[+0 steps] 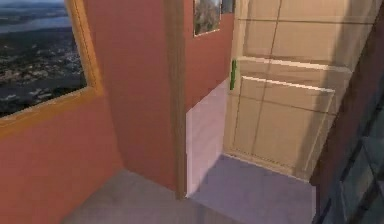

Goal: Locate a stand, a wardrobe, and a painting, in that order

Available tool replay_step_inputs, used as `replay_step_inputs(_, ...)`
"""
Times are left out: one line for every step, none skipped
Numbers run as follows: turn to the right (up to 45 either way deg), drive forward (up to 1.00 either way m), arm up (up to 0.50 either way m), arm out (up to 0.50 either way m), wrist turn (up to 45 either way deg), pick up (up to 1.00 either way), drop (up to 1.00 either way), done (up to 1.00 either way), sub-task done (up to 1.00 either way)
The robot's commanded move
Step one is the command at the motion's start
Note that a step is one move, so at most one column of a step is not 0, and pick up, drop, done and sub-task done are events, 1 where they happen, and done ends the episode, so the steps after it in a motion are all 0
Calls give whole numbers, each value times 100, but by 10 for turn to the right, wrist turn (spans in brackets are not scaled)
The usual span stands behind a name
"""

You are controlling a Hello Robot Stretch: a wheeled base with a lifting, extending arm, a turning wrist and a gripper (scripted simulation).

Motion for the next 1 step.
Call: replay_step_inputs(90,0,0,0,0,0,0,0,0)
